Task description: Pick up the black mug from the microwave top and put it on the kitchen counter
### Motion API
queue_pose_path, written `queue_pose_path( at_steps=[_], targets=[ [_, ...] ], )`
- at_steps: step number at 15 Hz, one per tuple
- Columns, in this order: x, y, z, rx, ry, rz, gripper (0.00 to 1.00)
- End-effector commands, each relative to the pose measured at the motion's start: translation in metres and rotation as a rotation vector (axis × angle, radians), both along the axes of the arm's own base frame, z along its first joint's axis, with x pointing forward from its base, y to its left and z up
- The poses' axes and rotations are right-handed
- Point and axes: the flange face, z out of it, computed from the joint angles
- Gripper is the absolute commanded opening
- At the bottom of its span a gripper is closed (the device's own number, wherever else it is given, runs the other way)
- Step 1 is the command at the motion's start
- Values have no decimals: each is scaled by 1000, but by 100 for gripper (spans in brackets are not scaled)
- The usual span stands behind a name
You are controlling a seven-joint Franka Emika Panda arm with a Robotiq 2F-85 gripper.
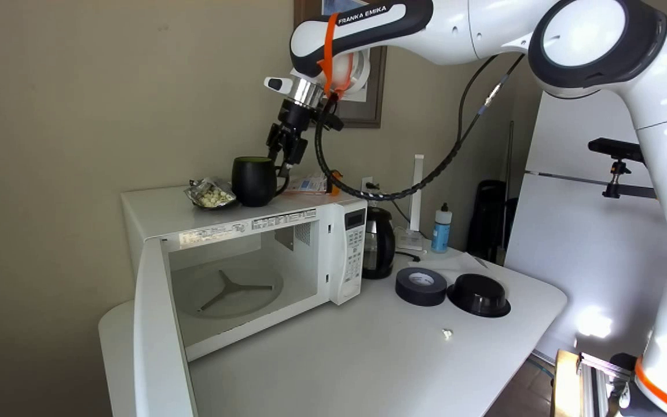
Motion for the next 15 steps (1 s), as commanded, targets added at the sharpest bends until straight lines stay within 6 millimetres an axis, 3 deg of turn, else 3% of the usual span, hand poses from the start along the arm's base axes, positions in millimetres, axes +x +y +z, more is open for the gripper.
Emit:
queue_pose_path(
  at_steps=[1,8,9,15],
  targets=[
    [6,-5,-1,12,21,10,50],
    [5,-3,5,6,24,23,0],
    [4,-1,6,5,25,28,5],
    [3,-5,17,43,0,-17,6]
  ],
)
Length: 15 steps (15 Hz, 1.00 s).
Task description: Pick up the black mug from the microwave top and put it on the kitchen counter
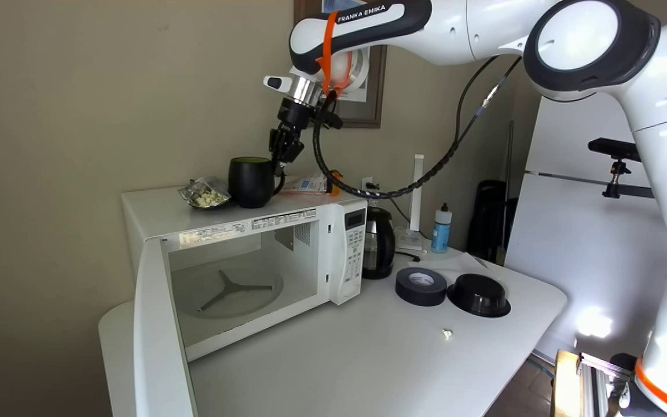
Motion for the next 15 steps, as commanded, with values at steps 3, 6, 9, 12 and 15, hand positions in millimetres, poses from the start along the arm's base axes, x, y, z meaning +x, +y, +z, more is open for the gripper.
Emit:
queue_pose_path(
  at_steps=[3,6,9,12,15],
  targets=[
    [-2,-14,28,64,-33,-70,6],
    [-6,-24,42,88,-46,-109,6],
    [-14,-40,48,83,-32,-151,6],
    [-28,-59,55,63,-35,-186,6],
    [-50,-77,59,66,-25,-206,6]
  ],
)
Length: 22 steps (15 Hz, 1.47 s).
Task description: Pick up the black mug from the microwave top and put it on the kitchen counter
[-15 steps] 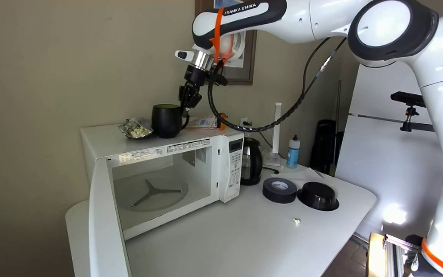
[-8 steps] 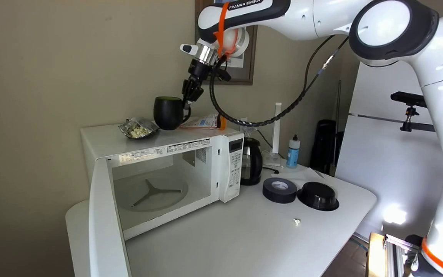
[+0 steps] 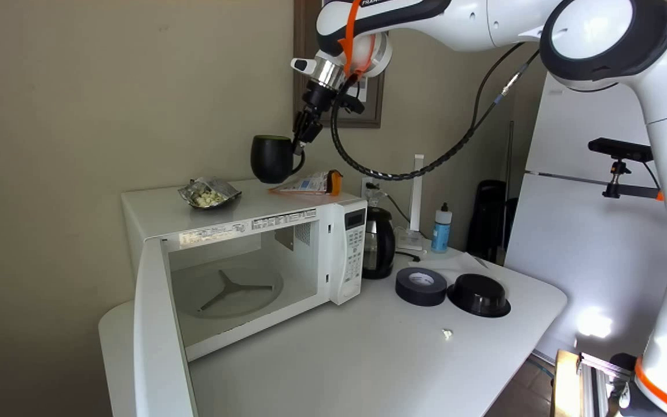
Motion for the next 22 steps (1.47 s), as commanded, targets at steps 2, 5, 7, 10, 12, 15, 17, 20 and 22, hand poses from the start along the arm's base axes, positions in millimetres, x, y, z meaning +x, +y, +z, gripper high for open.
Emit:
queue_pose_path(
  at_steps=[2,5,7,10,12,15,17,20,22],
  targets=[
    [-48,-18,12,19,26,-31,6],
    [-77,-21,-1,16,58,-46,6],
    [-98,-22,-9,26,68,-61,6],
    [-131,-20,-19,45,75,-79,6],
    [-152,-15,-30,46,79,-77,6],
    [-181,-3,-46,46,85,-66,6],
    [-201,6,-59,38,78,-60,6],
    [-225,14,-79,39,36,-75,6],
    [-242,14,-97,53,11,-102,6]
  ],
)
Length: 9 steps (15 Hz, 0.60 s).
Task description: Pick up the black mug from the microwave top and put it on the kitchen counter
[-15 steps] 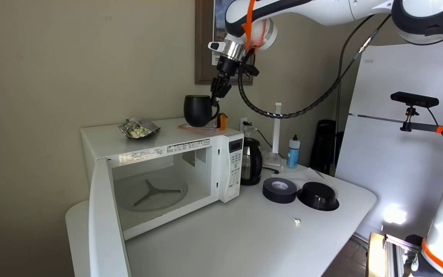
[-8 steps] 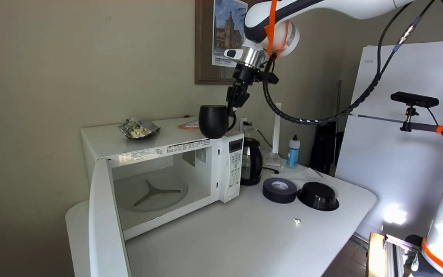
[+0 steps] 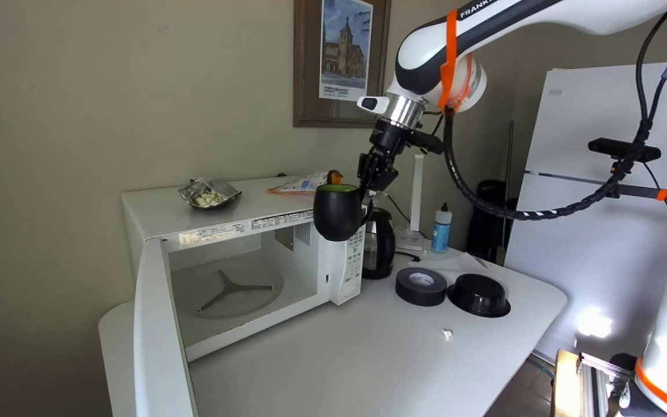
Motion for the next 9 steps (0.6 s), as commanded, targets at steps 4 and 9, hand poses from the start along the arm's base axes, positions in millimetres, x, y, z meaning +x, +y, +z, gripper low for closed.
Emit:
queue_pose_path(
  at_steps=[4,9],
  targets=[
    [-69,-16,-38,85,-121,-153,6],
    [-109,-65,-68,142,-147,-369,6]
  ],
)
